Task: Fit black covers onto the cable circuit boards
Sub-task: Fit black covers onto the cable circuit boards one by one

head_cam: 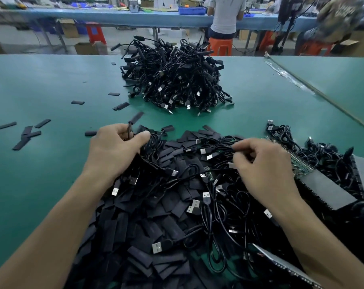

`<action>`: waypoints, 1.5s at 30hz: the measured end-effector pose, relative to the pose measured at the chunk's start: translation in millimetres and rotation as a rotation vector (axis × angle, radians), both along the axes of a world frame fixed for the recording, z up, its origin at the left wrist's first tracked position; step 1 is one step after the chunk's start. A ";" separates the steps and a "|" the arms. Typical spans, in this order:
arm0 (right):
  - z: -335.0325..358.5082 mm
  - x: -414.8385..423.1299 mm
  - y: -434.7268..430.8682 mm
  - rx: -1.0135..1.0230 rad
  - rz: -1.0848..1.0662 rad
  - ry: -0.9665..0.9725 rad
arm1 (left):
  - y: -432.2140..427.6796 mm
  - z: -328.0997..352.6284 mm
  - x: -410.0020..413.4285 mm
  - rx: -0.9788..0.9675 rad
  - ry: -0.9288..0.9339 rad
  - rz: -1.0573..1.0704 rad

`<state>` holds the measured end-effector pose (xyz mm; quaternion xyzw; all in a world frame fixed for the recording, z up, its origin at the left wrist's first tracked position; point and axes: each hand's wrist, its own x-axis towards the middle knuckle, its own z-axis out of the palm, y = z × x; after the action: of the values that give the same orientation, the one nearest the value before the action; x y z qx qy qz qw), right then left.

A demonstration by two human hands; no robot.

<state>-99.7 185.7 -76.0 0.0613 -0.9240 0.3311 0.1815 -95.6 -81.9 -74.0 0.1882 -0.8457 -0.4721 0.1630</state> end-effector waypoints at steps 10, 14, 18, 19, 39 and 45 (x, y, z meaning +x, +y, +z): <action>4.2 7.6 0.7 0.338 0.028 -0.140 | 29.2 13.0 19.2 -0.574 0.183 -0.016; -0.8 3.0 4.3 0.249 0.054 0.038 | 48.1 16.1 24.2 -0.417 0.234 -0.283; 2.9 1.3 -0.8 -0.045 0.261 0.168 | 61.5 16.1 32.1 -0.288 0.267 -0.491; 3.6 2.6 -2.6 -0.137 0.326 0.177 | 64.6 15.5 33.8 -0.271 0.264 -0.543; -18.2 6.0 -14.9 0.658 0.377 -0.149 | 61.0 -12.8 22.1 -0.339 0.095 -0.267; -20.0 3.5 -16.0 0.679 0.401 -0.190 | 61.3 -19.6 19.1 -0.294 0.080 -0.291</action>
<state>-96.2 169.7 -96.0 0.2661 -0.9631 0.0400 -0.0036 -76.5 -20.6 -93.7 0.0193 -0.9166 -0.3693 0.1521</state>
